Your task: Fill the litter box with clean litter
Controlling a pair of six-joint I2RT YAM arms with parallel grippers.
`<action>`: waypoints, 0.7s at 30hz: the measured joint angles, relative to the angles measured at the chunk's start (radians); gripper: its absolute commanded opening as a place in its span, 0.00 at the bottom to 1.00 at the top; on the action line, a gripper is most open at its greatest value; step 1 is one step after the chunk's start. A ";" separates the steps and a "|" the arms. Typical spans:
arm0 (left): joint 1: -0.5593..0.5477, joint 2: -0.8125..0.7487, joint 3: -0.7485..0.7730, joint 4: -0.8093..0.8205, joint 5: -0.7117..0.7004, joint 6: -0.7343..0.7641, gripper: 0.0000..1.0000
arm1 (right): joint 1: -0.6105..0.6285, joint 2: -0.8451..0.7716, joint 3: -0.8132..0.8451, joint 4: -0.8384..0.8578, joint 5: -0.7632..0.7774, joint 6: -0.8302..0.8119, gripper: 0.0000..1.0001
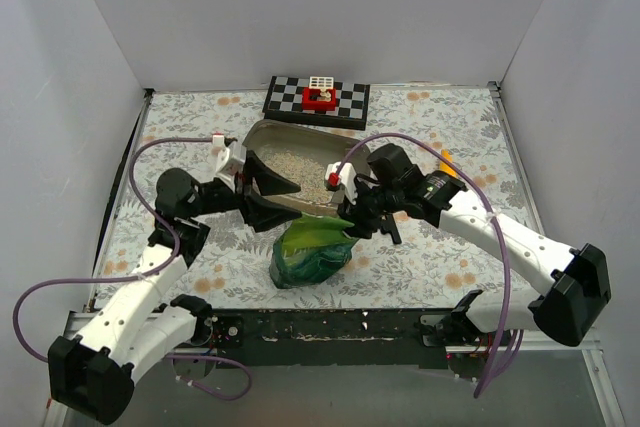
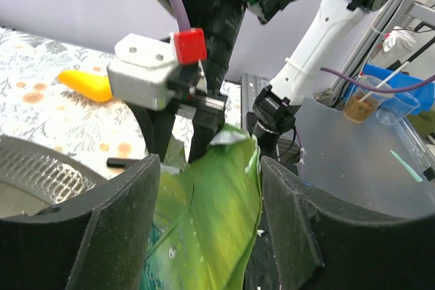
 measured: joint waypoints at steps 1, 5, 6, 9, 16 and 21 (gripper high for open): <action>-0.003 0.016 0.030 -0.019 0.013 0.011 0.60 | 0.000 -0.010 -0.007 0.003 0.002 0.003 0.51; -0.047 0.095 0.166 -0.180 0.030 0.109 0.61 | 0.000 -0.016 -0.009 0.005 0.006 0.010 0.51; -0.066 0.114 0.200 -0.238 0.026 0.146 0.61 | 0.000 -0.016 -0.009 0.005 0.008 0.010 0.51; -0.124 0.166 0.308 -0.434 0.001 0.249 0.61 | 0.000 -0.019 -0.010 0.005 0.014 0.016 0.51; -0.214 0.227 0.536 -0.853 -0.174 0.435 0.59 | 0.000 -0.027 -0.016 0.010 0.041 0.033 0.50; -0.367 0.241 0.657 -1.072 -0.411 0.474 0.58 | 0.001 -0.022 -0.016 0.018 0.065 0.048 0.50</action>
